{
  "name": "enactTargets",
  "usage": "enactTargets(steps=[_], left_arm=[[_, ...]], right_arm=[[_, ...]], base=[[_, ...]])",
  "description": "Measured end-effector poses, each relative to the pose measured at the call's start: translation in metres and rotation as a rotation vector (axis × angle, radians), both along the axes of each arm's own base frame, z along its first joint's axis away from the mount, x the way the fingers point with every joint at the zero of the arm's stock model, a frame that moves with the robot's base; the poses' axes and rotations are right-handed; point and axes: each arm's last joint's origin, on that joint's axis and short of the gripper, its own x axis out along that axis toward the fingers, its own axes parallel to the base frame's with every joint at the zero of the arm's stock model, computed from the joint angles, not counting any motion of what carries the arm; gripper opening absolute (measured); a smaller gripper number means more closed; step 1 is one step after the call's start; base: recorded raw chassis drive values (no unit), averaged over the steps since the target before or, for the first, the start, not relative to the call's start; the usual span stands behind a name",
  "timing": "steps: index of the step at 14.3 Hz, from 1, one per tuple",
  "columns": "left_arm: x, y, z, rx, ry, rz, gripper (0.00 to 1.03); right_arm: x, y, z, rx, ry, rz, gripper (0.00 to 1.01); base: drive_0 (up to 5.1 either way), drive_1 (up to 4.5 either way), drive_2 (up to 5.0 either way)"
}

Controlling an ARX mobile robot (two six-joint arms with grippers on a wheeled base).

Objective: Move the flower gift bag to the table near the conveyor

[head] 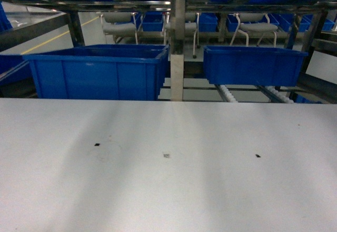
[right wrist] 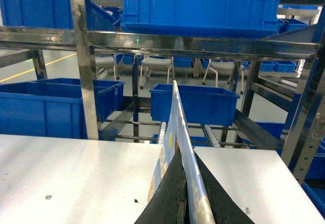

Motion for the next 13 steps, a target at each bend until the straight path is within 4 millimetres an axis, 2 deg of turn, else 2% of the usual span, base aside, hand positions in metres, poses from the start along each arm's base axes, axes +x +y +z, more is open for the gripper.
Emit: enactTargets(steps=[3,11,13], left_arm=[[-0.0001,0.0,0.0,0.0,0.0,0.0,0.02],[-0.0003,0.0005,-0.0007,-0.001,0.0,0.006,0.02],[-0.0005,0.0002,-0.0004,-0.001,-0.003,0.003,0.02]], right_arm=[[0.0,0.0,0.0001,0.0,-0.002,0.0,0.02],[0.0,0.0001,0.0001,0.0,-0.001,0.003,0.02],[-0.0002,0.0001,0.0007,-0.001,-0.008,0.003,0.02]], base=[[-5.0,2.69,2.1],[0.0,0.0,0.0],[0.0,4.15,-4.1]])
